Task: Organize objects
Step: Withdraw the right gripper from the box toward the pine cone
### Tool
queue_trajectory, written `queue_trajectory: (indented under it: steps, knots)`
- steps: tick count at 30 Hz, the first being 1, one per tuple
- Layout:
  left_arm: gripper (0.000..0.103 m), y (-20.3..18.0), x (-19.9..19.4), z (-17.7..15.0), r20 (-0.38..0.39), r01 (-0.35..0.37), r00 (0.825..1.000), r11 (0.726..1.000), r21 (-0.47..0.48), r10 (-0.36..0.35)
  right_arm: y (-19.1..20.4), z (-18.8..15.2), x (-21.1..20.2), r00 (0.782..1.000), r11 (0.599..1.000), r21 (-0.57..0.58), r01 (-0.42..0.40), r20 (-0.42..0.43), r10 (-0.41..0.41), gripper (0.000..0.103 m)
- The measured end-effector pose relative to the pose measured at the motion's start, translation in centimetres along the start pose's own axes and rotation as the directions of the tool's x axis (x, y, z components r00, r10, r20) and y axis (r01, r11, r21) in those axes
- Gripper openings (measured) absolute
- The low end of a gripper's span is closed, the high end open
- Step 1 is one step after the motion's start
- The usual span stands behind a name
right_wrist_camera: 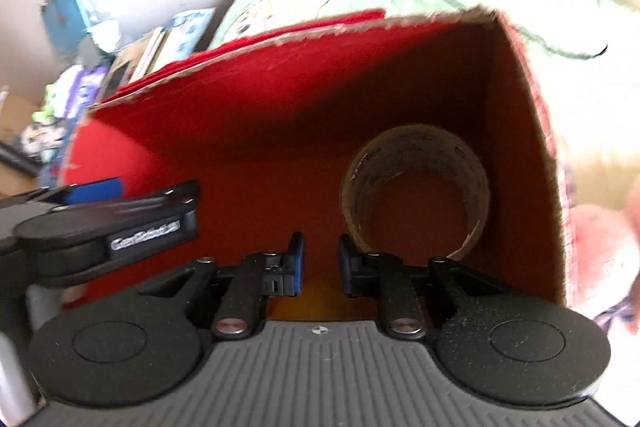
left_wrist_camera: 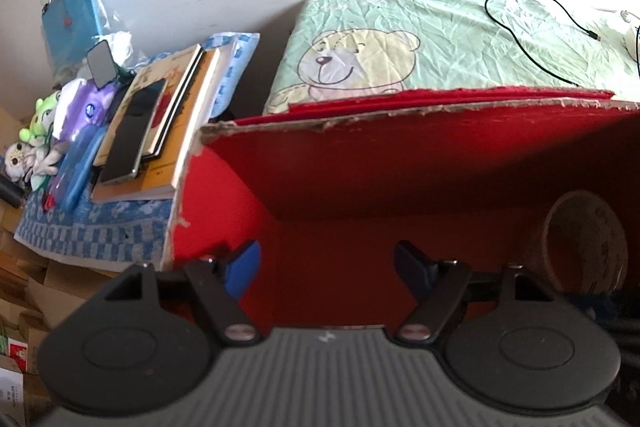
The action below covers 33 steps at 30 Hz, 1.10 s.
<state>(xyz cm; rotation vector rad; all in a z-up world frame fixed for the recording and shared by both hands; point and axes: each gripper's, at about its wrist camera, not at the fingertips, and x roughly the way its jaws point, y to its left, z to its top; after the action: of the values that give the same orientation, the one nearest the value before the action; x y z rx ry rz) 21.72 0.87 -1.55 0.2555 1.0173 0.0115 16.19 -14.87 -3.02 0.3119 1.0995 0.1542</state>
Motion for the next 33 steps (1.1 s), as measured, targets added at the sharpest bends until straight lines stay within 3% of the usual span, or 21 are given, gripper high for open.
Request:
queue_trajectory:
  steps: [6,18,23,29,33]
  knots:
    - [0.077,0.1,-0.1,0.0,0.01,0.022,1.0,1.0,0.006,-0.022,-0.5,-0.3,0.3,0.999,0.999,0.026,-0.039,-0.006,0.039,0.022]
    - [0.077,-0.5,-0.6,-0.1,0.054,0.018,0.998,0.999,0.049,-0.021,-1.0,0.0,-0.2,0.995,0.996,0.028,-0.084,0.058,0.083,0.022]
    - [0.077,-0.6,-0.7,-0.2,0.071,0.017,0.997,0.998,0.057,-0.021,-1.6,-0.5,-1.2,0.979,0.988,0.015,-0.151,0.141,0.148,0.022]
    - [0.079,-0.8,-1.4,-0.6,0.122,0.015,0.992,0.997,0.073,-0.024,-1.2,-1.2,-3.0,0.967,0.998,-0.007,-0.066,0.245,0.065,0.023]
    - [0.079,-0.6,-1.8,-0.7,0.146,0.008,0.989,0.998,0.064,-0.018,-1.3,-1.8,-5.0,0.945,0.996,-0.017,-0.089,0.314,0.09,0.024]
